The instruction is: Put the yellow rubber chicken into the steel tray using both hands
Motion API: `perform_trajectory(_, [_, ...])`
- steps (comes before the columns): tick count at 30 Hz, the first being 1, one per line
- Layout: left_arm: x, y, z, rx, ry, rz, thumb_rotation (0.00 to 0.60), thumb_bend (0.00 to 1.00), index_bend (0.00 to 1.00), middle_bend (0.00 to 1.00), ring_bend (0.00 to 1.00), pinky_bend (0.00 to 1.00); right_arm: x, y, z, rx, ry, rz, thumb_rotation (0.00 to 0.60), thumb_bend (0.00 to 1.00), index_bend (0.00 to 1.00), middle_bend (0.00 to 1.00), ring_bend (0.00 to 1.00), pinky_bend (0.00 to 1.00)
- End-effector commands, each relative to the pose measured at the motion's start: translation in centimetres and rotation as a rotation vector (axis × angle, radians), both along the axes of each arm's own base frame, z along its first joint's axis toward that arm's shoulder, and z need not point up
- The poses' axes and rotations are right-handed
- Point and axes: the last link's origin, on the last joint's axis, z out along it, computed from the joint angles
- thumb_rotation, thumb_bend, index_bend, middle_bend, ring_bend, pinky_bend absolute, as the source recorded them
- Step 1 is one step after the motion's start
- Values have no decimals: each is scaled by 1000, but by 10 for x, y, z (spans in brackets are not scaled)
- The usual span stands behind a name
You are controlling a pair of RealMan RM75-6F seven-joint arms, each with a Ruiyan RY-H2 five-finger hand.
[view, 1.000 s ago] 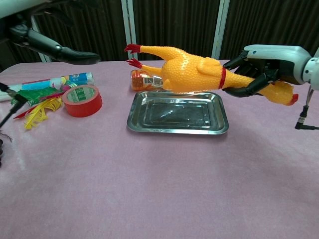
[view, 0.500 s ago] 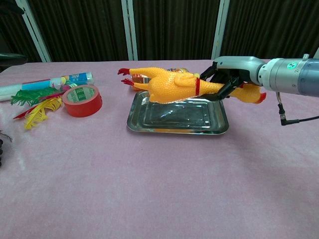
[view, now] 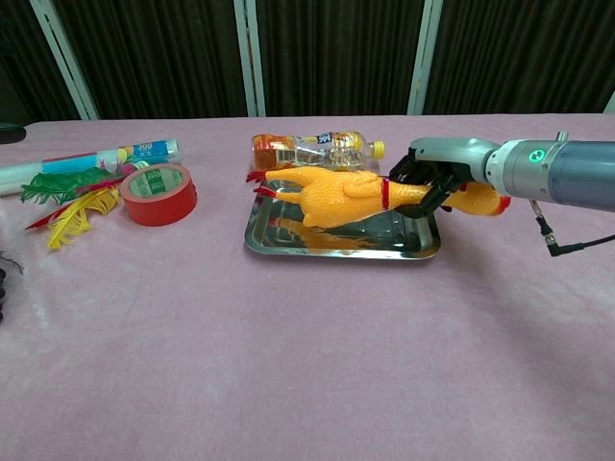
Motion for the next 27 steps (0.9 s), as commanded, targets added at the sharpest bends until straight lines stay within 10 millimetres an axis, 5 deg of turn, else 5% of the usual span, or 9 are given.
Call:
perform_trajectory(1, [-1, 0, 0, -1, -1, 3, 527, 11, 26, 82, 73, 180, -1, -1, 1, 13, 27, -4, 600, 658, 233, 273, 203, 330])
perform_trajectory(3, [-2, 0, 1, 4, -3, 6, 528, 11, 24, 78, 73, 179, -2, -2, 3, 18, 35, -7, 600, 579, 62, 157, 92, 219])
perform_trajectory(5, [-3, 1, 1, 5, -4, 10, 529, 11, 22, 75, 74, 179, -2, -1, 6, 18, 29, -15, 600, 447, 3, 89, 37, 163])
perform_trajectory(8, [-4, 2, 2, 8, -5, 14, 529, 10, 20, 74, 73, 179, -2, -1, 11, 12, 36, -12, 600, 278, 0, 43, 7, 137])
perform_trajectory(11, [-4, 3, 3, 12, -8, 14, 529, 11, 19, 73, 74, 179, -1, -1, 17, -2, 23, -13, 600, 213, 0, 33, 2, 137])
perform_trajectory(19, [-8, 4, 7, 32, -8, 15, 528, 11, 17, 78, 74, 165, -10, 4, 58, -90, -33, -23, 600, 208, 4, 44, 34, 163])
perform_trajectory(22, [-12, 5, 8, 43, -4, 24, 529, 11, 20, 84, 74, 158, -20, 14, 82, -159, -99, -28, 600, 222, 113, 128, 140, 249])
perform_trajectory(27, [-24, 5, 9, 45, 25, 52, 546, 11, 41, 88, 74, 149, -47, 36, 126, -305, -157, -25, 600, 379, 317, 266, 281, 362])
